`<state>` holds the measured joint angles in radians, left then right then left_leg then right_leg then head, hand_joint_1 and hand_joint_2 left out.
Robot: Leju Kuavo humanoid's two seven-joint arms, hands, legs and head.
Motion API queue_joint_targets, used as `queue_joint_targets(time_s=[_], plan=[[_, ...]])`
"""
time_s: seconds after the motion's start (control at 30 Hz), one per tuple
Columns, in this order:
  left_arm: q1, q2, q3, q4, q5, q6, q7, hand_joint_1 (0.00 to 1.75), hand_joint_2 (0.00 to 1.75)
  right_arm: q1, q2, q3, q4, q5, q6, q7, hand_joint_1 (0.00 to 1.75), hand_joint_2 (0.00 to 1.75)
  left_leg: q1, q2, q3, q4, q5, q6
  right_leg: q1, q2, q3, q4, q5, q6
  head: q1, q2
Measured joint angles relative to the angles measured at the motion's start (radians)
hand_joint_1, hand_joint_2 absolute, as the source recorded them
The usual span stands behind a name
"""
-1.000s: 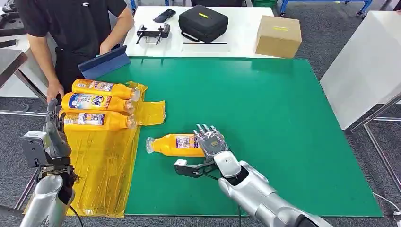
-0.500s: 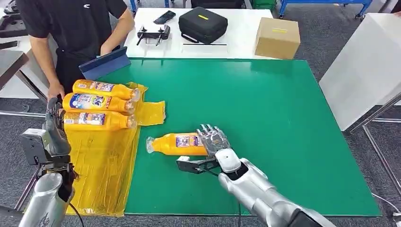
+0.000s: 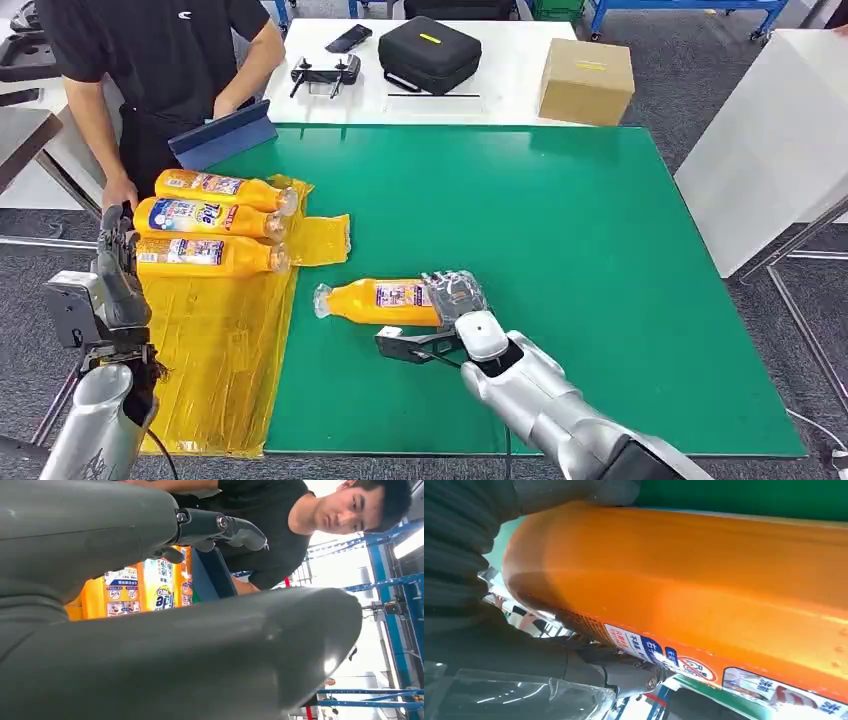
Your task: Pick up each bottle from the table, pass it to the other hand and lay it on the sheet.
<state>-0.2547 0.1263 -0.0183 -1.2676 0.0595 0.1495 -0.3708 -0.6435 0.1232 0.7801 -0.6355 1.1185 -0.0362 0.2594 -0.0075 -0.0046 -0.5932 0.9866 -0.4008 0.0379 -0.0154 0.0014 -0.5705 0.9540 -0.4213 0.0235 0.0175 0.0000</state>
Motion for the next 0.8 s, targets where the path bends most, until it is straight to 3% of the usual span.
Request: queue_joint_targets(time_s=[0.43, 0.8], plan=[[-0.006, 0.0, -0.001, 0.008, 0.003, 0.001, 0.0, 0.0, 0.0, 0.009, 0.002, -0.019, 0.0, -0.006, -0.031, -0.008, 1.75, 1.75, 0.0, 0.0, 0.0, 0.0, 0.0, 0.0, 0.0, 0.0, 0.005, 0.0, 0.0, 0.0, 0.0, 0.0], [0.01, 0.0, 0.0, 0.004, 0.005, 0.009, 0.009, 0.0, 0.0, 0.06, -0.008, -0.112, -0.084, -0.156, -0.09, -0.096, 1.75, 1.75, 0.0, 0.0, -0.002, 0.0, 0.0, 0.0, 0.0, 0.0, 0.009, 0.0, 0.001, 0.0, 0.0, 0.0]])
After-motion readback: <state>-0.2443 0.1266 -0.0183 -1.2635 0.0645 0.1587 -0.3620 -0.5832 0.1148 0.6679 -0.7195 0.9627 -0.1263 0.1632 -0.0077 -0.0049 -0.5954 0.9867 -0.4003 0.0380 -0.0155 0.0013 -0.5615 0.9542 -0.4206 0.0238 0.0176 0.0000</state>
